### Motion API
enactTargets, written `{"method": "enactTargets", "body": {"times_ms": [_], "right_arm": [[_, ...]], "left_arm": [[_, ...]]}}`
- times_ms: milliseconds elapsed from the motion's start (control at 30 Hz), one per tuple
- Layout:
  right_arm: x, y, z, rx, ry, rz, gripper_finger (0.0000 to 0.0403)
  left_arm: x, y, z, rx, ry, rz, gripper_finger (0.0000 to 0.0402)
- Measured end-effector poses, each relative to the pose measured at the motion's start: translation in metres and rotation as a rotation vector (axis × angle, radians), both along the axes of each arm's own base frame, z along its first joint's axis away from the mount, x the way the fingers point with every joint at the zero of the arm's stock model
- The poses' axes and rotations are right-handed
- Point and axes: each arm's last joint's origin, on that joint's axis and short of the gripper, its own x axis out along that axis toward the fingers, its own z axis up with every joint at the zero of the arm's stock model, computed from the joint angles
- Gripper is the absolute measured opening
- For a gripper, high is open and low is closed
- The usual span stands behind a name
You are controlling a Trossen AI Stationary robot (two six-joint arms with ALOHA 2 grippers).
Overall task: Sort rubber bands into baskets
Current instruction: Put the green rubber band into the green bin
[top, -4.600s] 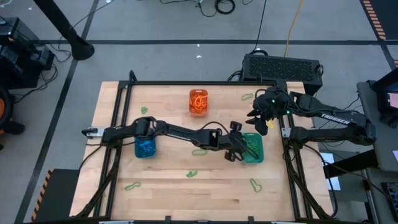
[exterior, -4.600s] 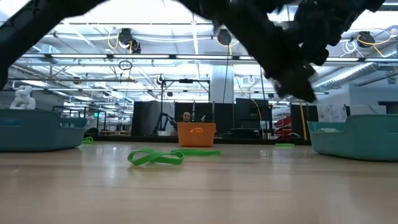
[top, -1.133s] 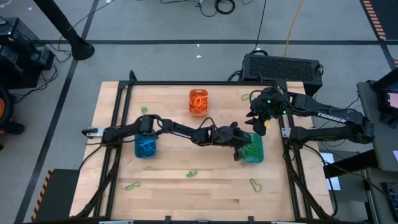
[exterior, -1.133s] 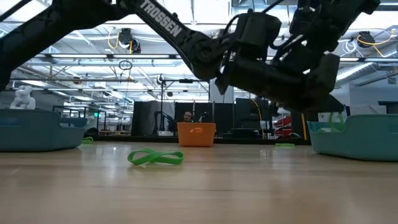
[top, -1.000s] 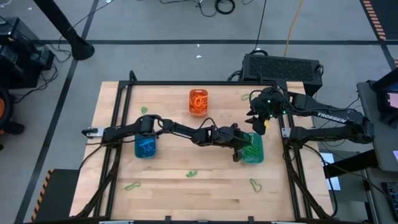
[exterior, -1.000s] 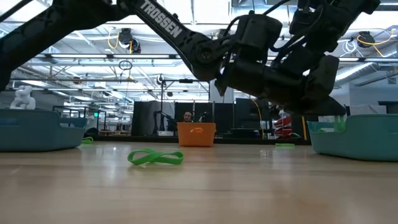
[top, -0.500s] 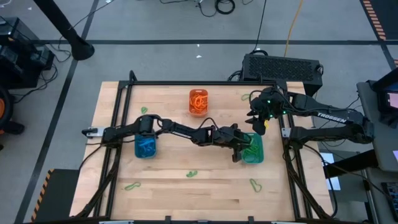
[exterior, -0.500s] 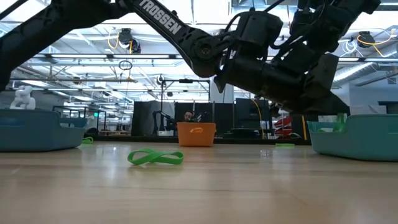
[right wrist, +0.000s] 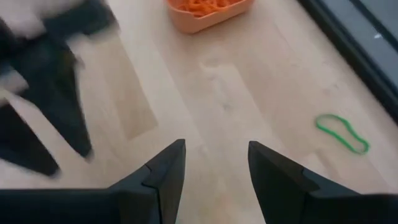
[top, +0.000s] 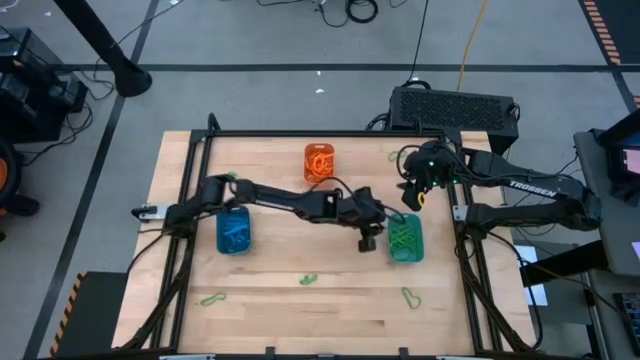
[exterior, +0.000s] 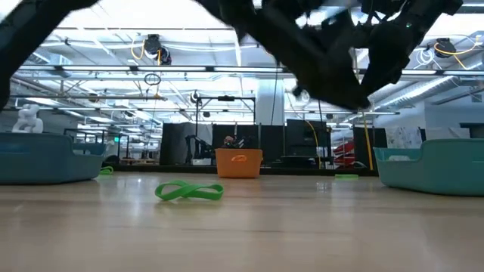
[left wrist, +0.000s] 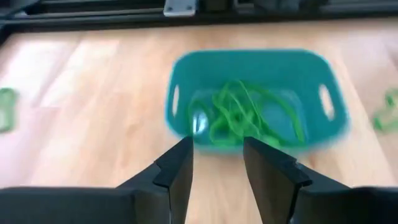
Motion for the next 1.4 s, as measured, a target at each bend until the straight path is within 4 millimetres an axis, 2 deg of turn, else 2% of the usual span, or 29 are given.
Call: {"method": "enactTargets", "body": {"times_ms": [100,233,400,633,800,933,1167,1300,1400], "right_arm": [[0.001,0.001,-0.001,0.031,-0.001,0.027,0.0167],[0.003,0.003,-0.001,0.069,-0.02,0.074,0.0167],[0.011,0.008,0.003,0.062,-0.086,0.144,0.0167],[0.028,0.027,0.001,0.065,-0.115,0.262,0.0167],[0.04,0.043,-0.006,0.085,-0.096,0.335,0.0167],[0.053,0.055,-0.011,0.104,-0.104,0.378,0.0167],[0.074,0.077,-0.02,0.118,-0.131,0.461,0.0167],[0.083,0.086,-0.027,0.126,-0.134,0.488,0.0167],[0.088,0.089,-0.033,0.14,-0.117,0.485,0.0167]], "left_arm": [[-0.023,-0.011,0.024,0.028,0.136,-0.029,0.0148],[-0.057,-0.036,0.039,0.02,0.36,-0.065,0.0148],[-0.093,-0.077,0.055,-0.004,0.518,-0.064,0.0148],[-0.14,-0.122,0.042,0.029,0.815,0.107,0.0148],[-0.169,-0.16,0.031,-0.008,0.945,0.102,0.0148],[-0.193,-0.183,0.017,-0.066,1.072,0.131,0.0148],[-0.238,-0.213,-0.01,-0.054,1.246,0.19,0.0148],[-0.262,-0.222,-0.032,-0.085,1.366,0.199,0.0148],[-0.277,-0.223,-0.035,-0.129,1.347,0.205,0.0148]]}}
